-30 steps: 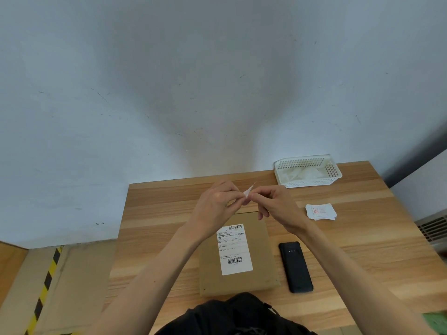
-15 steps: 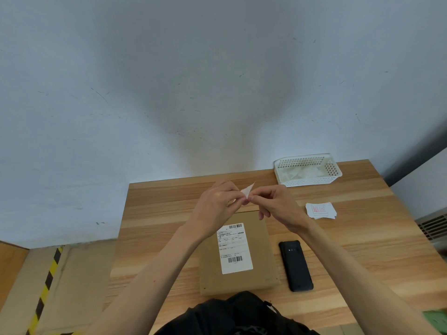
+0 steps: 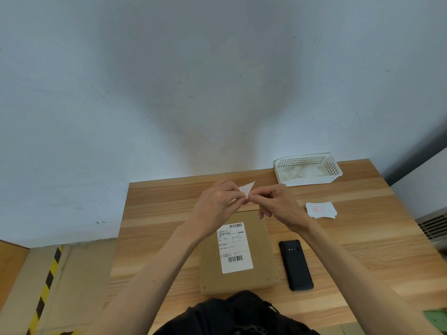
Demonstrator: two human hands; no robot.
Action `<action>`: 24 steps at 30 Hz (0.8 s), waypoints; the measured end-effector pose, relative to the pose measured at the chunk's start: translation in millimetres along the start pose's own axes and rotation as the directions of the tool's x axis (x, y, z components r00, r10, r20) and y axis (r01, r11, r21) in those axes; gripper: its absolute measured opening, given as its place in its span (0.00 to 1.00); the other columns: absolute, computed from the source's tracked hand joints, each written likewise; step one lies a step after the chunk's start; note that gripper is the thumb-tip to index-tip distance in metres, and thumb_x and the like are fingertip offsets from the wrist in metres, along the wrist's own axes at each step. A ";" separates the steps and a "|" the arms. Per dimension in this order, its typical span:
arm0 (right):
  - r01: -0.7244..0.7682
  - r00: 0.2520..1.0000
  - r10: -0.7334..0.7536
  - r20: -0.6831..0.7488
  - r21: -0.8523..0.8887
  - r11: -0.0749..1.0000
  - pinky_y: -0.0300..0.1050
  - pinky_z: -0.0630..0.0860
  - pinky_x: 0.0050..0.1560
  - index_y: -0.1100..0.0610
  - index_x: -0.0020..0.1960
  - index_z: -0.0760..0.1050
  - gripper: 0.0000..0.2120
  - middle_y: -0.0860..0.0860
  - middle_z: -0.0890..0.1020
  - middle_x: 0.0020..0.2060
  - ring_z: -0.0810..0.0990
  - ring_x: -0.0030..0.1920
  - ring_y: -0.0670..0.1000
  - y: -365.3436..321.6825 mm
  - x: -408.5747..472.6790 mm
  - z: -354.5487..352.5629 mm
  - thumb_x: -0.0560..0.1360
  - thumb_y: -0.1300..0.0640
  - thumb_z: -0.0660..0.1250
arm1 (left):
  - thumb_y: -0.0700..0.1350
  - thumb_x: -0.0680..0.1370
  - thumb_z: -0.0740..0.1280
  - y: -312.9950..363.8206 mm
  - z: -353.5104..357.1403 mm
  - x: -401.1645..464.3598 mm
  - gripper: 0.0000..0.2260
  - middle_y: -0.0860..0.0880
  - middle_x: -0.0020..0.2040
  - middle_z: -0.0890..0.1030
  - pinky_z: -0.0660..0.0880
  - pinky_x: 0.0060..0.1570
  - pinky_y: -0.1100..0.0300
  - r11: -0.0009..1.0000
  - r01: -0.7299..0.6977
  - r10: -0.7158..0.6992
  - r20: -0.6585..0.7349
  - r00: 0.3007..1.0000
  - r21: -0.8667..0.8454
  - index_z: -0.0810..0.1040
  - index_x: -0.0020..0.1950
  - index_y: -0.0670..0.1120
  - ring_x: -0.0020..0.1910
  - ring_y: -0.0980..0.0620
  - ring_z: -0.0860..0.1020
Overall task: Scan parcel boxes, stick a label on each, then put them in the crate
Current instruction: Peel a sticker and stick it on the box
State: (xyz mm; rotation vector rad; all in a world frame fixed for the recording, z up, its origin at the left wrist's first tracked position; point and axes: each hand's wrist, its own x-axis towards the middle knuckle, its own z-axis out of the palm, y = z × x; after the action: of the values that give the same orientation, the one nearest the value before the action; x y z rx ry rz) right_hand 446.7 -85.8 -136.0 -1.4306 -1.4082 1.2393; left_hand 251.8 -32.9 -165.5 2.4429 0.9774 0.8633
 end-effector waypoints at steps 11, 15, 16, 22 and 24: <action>-0.002 1.000 0.002 0.001 -0.024 1.000 0.50 0.75 0.40 0.67 0.47 0.84 0.09 0.40 0.80 0.26 0.73 0.31 0.60 -11.5 -7.2 0.7 0.80 0.64 0.66 | 0.53 0.81 0.64 1.4 -2.6 -1.2 0.14 0.54 0.44 0.80 0.72 0.37 0.58 0.997 -0.063 0.063 0.009 0.998 0.051 0.86 0.46 0.48 0.44 0.53 0.76; -0.008 1.000 0.008 0.022 -0.010 1.000 0.64 0.76 0.39 0.65 0.47 0.85 0.08 0.44 0.84 0.33 0.72 0.26 0.50 -8.7 -5.4 0.9 0.80 0.63 0.68 | 0.52 0.81 0.65 0.3 -2.7 -1.4 0.12 0.54 0.44 0.80 0.74 0.38 0.56 0.997 -0.055 0.054 0.014 0.998 0.055 0.86 0.47 0.49 0.44 0.53 0.77; -0.009 1.000 0.009 0.025 -0.009 1.000 0.67 0.76 0.39 0.64 0.46 0.85 0.08 0.46 0.84 0.34 0.72 0.26 0.48 -8.1 -5.5 0.8 0.80 0.63 0.68 | 0.51 0.81 0.65 0.0 -2.6 -1.5 0.12 0.54 0.44 0.80 0.74 0.38 0.55 0.997 -0.054 0.054 0.016 0.998 0.056 0.86 0.47 0.49 0.44 0.53 0.77; -0.001 1.000 0.001 0.016 -0.022 1.000 0.69 0.75 0.38 0.62 0.46 0.86 0.08 0.52 0.84 0.34 0.72 0.25 0.46 -3.1 -4.8 -0.2 0.79 0.64 0.69 | 0.51 0.81 0.65 1.3 -2.3 -2.6 0.12 0.53 0.44 0.80 0.73 0.38 0.56 0.997 -0.060 0.059 0.024 0.998 0.053 0.86 0.47 0.48 0.44 0.53 0.75; 0.009 1.000 -0.009 0.016 -0.015 1.000 0.69 0.75 0.38 0.62 0.46 0.86 0.08 0.56 0.84 0.35 0.70 0.25 0.47 -2.6 -4.5 -0.2 0.79 0.64 0.69 | 0.51 0.81 0.65 2.4 -2.7 -2.5 0.12 0.54 0.44 0.80 0.72 0.39 0.58 0.997 -0.054 0.053 0.029 0.998 0.052 0.86 0.47 0.48 0.44 0.53 0.75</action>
State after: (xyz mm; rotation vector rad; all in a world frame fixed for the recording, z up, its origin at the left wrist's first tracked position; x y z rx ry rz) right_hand 446.6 -89.9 -132.8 -1.4257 -1.4358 1.2389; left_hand 249.8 -36.1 -163.2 2.5291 0.9401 0.8297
